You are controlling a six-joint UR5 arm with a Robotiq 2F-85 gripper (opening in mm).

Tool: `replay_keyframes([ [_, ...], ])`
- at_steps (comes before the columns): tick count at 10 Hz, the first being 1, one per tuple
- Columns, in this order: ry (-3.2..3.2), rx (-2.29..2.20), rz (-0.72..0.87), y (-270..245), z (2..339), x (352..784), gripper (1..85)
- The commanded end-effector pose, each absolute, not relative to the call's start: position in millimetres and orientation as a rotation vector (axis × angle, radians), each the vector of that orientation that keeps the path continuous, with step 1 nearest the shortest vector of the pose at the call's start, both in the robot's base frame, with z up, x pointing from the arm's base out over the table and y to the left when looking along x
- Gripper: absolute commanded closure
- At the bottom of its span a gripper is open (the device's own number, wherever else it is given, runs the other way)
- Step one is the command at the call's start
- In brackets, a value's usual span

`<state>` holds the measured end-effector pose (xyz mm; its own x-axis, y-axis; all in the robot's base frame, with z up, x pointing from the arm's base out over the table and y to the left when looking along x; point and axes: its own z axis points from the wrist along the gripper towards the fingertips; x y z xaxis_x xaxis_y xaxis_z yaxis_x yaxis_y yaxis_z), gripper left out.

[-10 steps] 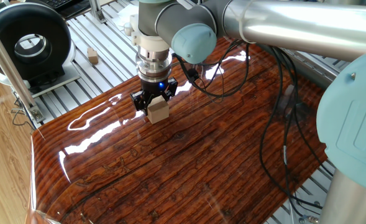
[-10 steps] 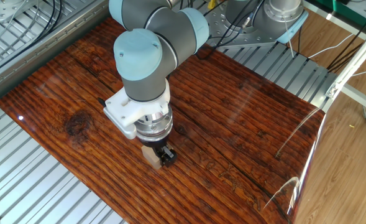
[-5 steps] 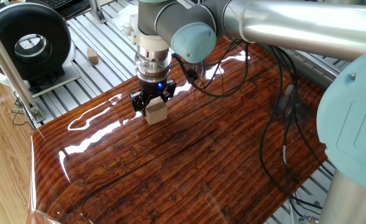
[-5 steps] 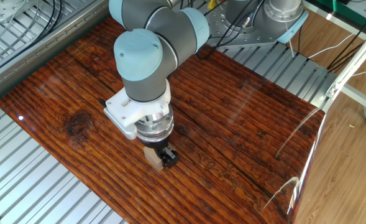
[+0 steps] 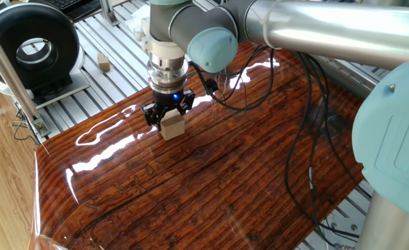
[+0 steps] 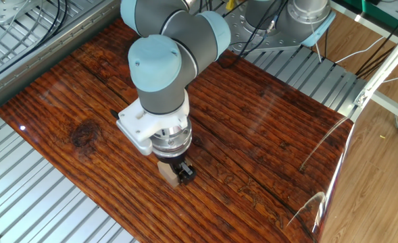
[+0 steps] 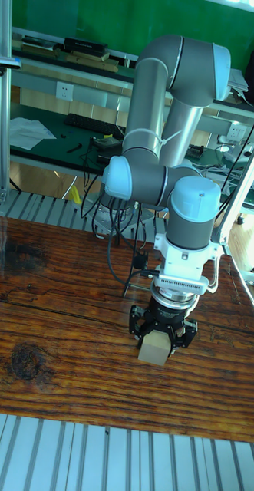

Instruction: Hold a small block with the gripper and sweep it from left to right on the table

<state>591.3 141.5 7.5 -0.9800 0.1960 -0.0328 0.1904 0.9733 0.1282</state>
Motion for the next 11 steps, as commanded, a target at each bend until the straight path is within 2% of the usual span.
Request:
replay_keyframes([
  [1,3.071,0.328,0.209,148.0,10.5,593.1,84.7],
  [11,3.072,0.335,0.219,150.7,9.5,593.2,84.7],
])
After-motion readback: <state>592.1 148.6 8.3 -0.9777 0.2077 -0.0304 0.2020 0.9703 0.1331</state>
